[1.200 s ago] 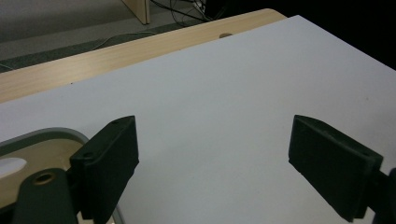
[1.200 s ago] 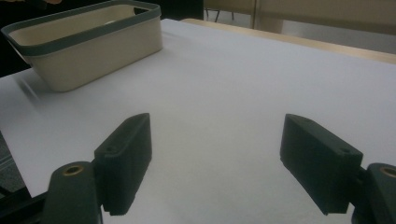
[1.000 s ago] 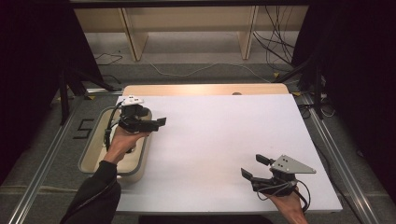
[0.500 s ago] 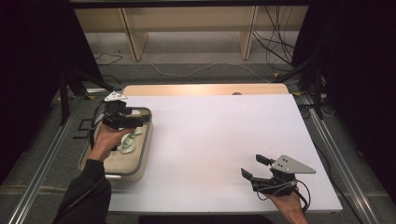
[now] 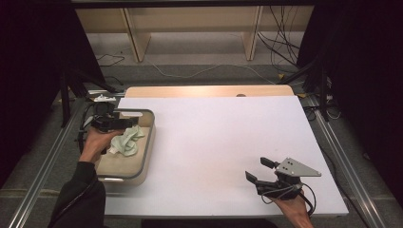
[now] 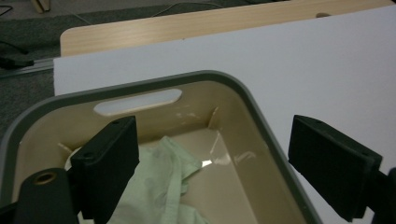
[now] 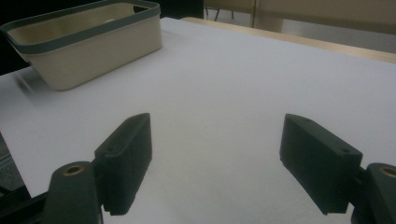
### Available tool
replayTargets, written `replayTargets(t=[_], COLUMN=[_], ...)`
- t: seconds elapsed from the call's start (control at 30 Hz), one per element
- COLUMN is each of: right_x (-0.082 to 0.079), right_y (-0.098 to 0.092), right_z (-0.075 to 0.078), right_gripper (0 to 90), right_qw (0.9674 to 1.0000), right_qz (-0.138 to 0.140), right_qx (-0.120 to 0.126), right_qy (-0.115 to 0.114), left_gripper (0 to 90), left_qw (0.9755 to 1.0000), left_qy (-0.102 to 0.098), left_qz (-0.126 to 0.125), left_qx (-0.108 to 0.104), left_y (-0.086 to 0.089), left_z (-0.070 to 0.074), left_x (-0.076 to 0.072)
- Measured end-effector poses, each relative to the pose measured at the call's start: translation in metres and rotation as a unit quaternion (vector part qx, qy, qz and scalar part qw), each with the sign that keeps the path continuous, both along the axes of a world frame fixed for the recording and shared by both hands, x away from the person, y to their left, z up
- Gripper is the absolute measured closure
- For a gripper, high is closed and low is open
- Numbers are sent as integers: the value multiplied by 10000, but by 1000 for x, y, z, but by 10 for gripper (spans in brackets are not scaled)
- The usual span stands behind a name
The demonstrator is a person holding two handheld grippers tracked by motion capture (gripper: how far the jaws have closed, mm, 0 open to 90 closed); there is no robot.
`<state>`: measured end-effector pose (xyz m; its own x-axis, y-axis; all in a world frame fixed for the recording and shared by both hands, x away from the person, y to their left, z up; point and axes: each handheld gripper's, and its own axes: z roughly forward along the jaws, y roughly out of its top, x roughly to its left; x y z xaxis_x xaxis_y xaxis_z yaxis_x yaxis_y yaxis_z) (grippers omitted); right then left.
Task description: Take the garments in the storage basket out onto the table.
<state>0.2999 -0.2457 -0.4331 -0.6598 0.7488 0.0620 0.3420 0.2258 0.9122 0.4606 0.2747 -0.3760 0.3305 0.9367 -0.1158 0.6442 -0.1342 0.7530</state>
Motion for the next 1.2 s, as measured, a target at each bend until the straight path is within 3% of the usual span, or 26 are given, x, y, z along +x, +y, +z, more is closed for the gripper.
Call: replayTargets(t=[0.27,0.47,0.77,1.2], right_x=[0,0,0,0], right_y=[1,1,2,3], right_z=[-1,-1,-1,-1], right_gripper=[260,260,260,261], right_qw=[10000,10000,10000,10000], right_qz=[7,7,34,44], right_qx=[-30,-21,-51,-46], right_qy=[18,26,18,14], left_gripper=[162,171,180,182], left_qw=[9986,9954,9910,9865], left_qy=[424,705,1106,1315], left_qz=[292,630,710,889], left_qx=[89,169,257,394], left_y=[11,15,18,22], left_z=[-12,-22,-38,-56], left_x=[9,14,22,29])
